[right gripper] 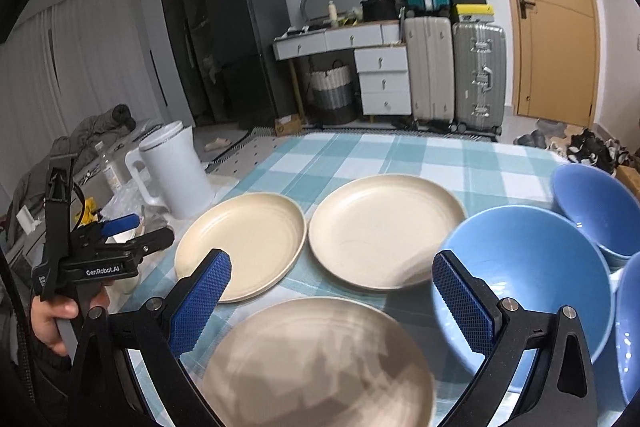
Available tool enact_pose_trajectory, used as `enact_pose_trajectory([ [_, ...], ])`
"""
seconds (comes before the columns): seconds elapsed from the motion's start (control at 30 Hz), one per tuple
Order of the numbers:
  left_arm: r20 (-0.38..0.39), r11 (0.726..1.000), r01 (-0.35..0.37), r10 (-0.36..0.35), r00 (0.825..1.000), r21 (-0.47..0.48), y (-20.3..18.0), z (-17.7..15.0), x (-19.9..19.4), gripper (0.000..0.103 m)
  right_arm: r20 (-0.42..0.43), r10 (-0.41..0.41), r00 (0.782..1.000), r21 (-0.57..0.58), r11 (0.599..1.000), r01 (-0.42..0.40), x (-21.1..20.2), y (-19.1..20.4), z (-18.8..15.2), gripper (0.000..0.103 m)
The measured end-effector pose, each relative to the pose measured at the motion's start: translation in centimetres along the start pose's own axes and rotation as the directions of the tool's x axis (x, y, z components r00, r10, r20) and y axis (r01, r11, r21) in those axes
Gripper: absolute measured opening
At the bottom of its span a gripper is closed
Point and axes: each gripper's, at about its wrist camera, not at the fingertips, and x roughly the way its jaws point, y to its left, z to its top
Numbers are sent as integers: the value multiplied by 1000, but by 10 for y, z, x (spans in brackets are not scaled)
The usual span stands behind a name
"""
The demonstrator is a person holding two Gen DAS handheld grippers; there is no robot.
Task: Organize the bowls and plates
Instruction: 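Move the left gripper to a large cream plate and close on its rim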
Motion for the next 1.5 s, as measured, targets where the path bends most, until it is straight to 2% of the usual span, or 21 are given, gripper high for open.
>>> enact_pose_trajectory([
  [0.17, -23, 1000, 1, -1, 1000, 14, 5, 1, 12, 101, -38, 27, 999, -9, 1000, -28, 21, 10, 3, 103],
  [0.43, -77, 999, -9, 5, 997, -48, 26, -5, 36, 101, -118, 33, 992, -26, 999, -37, 57, 26, 6, 103],
  [0.63, -125, 996, 18, -29, 992, -92, 39, -15, 58, 101, -177, 57, 983, 1, 998, -57, 86, 34, 2, 103],
  [0.8, -166, 996, 5, -19, 986, -86, 41, -20, 75, 101, -215, 59, 975, -3, 998, -61, 107, 38, -3, 100],
  [0.9, -186, 994, 13, -32, 982, -105, 45, -24, 83, 99, -244, 67, 968, 6, 998, -68, 120, 38, -5, 94],
  [0.97, -193, 994, 5, -26, 981, -110, 47, -26, 86, 99, -262, 69, 962, 10, 998, -69, 127, 38, -6, 83],
  [1.1, -208, 993, -2, -23, 978, -120, 49, -29, 92, 99, -308, 100, 946, 62, 994, -85, 142, 34, -10, 74],
  [1.4, -226, 992, 5, -34, 974, -127, 51, -31, 93, 77, -347, 74, 935, 63, 996, -56, 162, 38, -15, 69],
  [1.5, -221, 991, 19, -48, 974, -132, 51, -30, 92, 70, -351, 65, 934, 58, 997, -48, 165, 39, -15, 61],
])
